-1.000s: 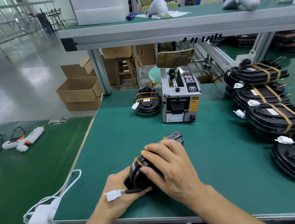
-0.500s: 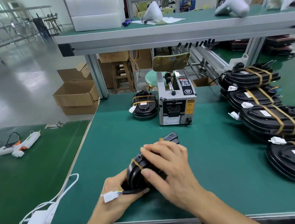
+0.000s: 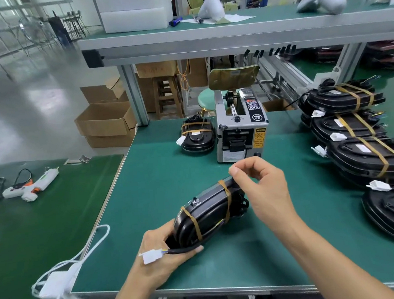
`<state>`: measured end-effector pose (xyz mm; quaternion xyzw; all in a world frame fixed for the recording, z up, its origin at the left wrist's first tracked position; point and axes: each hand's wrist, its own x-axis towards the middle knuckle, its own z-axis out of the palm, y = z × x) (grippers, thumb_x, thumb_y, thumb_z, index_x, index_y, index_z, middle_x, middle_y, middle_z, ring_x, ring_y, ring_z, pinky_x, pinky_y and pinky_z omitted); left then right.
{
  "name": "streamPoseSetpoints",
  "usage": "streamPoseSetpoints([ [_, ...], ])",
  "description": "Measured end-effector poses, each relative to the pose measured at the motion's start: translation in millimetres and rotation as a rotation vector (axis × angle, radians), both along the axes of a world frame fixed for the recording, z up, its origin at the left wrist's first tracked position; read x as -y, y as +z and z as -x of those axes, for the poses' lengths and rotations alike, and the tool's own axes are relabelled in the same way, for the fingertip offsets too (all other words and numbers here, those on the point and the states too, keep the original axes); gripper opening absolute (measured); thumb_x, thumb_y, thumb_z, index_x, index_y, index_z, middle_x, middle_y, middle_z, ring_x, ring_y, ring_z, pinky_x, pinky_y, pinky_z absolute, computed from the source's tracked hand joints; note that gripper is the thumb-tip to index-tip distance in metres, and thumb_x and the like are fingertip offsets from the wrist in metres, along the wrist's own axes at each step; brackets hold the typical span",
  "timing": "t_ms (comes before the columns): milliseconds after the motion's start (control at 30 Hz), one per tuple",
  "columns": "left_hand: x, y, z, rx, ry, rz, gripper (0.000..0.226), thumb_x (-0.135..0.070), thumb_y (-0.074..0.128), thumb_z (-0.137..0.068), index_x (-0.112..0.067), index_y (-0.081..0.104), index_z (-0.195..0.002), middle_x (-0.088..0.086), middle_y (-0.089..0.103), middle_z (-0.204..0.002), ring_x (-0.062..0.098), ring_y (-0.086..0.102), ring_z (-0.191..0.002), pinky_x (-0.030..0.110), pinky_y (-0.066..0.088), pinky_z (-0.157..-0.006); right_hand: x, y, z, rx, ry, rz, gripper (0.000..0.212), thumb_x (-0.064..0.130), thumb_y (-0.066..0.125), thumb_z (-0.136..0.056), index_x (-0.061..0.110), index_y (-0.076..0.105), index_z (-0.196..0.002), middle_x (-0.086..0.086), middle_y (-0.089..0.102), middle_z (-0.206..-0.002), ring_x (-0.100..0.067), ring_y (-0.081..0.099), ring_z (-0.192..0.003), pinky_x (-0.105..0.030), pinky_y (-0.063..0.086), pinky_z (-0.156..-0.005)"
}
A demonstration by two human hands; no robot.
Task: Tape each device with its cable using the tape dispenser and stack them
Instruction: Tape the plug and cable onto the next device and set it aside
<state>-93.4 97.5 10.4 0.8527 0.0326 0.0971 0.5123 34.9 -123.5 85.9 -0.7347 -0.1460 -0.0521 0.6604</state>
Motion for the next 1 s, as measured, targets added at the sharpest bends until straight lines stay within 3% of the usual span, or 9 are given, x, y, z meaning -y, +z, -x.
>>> streamPoseSetpoints([
  [100,-0.5,-0.7,0.5,-0.006,0.021,0.013,0.036,-0.054,0.091,-0.067,-0.047,0.076,-0.098,-0.015,0.078,-0.083,-0.005,0.065,-0.072,0.011,0.050,-0.068,-4.0,2.2,7.3,0.084,0.039,0.092,0.013,0.028,0.071,-0.097,0.032,0.070,-0.084,0.014,0.073,-0.083,-0.001,0.065,-0.079,-0.014,0.048,-0.076],
  [233,0.7,0.7,-1.1,0.005,0.009,-0.016,0.031,-0.051,0.091,-0.068,-0.051,0.075,-0.094,-0.017,0.076,-0.079,-0.005,0.065,-0.069,0.010,0.049,-0.066,-13.2,10.5,13.2,0.490,0.169,0.380,0.007,0.032,0.069,-0.097,0.027,0.074,-0.096,0.016,0.068,-0.098,-0.009,0.063,-0.099,-0.039,0.044,-0.092],
  [267,0.7,0.7,-1.3,0.004,0.012,-0.019,0.030,-0.051,0.090,-0.067,-0.050,0.074,-0.093,-0.016,0.075,-0.078,-0.004,0.064,-0.069,0.010,0.048,-0.065,-17.1,11.7,13.4,0.549,0.215,0.478,0.016,0.037,0.068,-0.096,0.026,0.076,-0.105,0.014,0.067,-0.104,-0.012,0.061,-0.105,-0.040,0.041,-0.095],
  [333,0.4,0.9,-0.8,0.001,0.020,-0.018,0.031,-0.053,0.090,-0.066,-0.050,0.074,-0.092,-0.017,0.075,-0.077,-0.003,0.064,-0.068,0.010,0.048,-0.064,-23.6,12.2,13.5,0.549,0.290,0.641,0.032,0.049,0.064,-0.094,0.030,0.075,-0.117,0.013,0.065,-0.111,-0.012,0.056,-0.111,-0.038,0.034,-0.097],
  [433,0.6,1.2,-0.2,0.000,0.026,-0.029,0.033,-0.055,0.090,-0.065,-0.052,0.073,-0.093,-0.018,0.075,-0.076,-0.002,0.065,-0.068,0.010,0.048,-0.064,-30.8,8.9,15.0,0.550,0.338,0.713,0.028,0.052,0.065,-0.093,0.034,0.076,-0.111,0.017,0.063,-0.109,-0.008,0.053,-0.109,-0.036,0.028,-0.098],
  [600,0.5,1.0,-0.2,-0.008,0.011,-0.033,0.034,-0.054,0.090,-0.067,-0.048,0.073,-0.096,-0.015,0.076,-0.080,0.000,0.064,-0.069,0.012,0.049,-0.066,-33.2,7.4,15.0,0.467,0.342,0.596,0.013,0.045,0.068,-0.093,0.033,0.070,-0.088,0.017,0.063,-0.096,-0.003,0.056,-0.099,-0.039,0.031,-0.099],
  [800,0.4,0.9,0.2,-0.012,0.008,-0.020,0.037,-0.055,0.090,-0.067,-0.043,0.074,-0.097,-0.011,0.076,-0.081,0.001,0.064,-0.069,0.016,0.051,-0.067,-32.4,3.0,17.9,0.424,0.267,0.521,0.013,0.034,0.070,-0.096,0.027,0.065,-0.086,0.016,0.067,-0.092,-0.002,0.058,-0.095,-0.031,0.033,-0.103],
  [900,0.0,-0.5,0.1,-0.019,0.007,-0.019,0.037,-0.053,0.090,-0.068,-0.039,0.074,-0.099,-0.009,0.078,-0.083,0.002,0.064,-0.072,0.024,0.056,-0.070,-29.5,6.3,15.7,0.286,0.086,0.285,0.013,0.032,0.070,-0.095,0.027,0.065,-0.084,0.017,0.067,-0.088,0.000,0.060,-0.087,-0.011,0.039,-0.081],
  [1000,0.0,-1.1,0.6,-0.013,0.003,-0.021,0.036,-0.052,0.091,-0.070,-0.041,0.075,-0.100,-0.011,0.078,-0.084,-0.003,0.062,-0.072,0.016,0.052,-0.069,-11.6,5.3,-0.5,0.147,-0.115,0.099,0.014,0.035,0.070,-0.095,0.030,0.066,-0.083,0.014,0.069,-0.079,-0.004,0.061,-0.072,-0.015,0.046,-0.069],
])
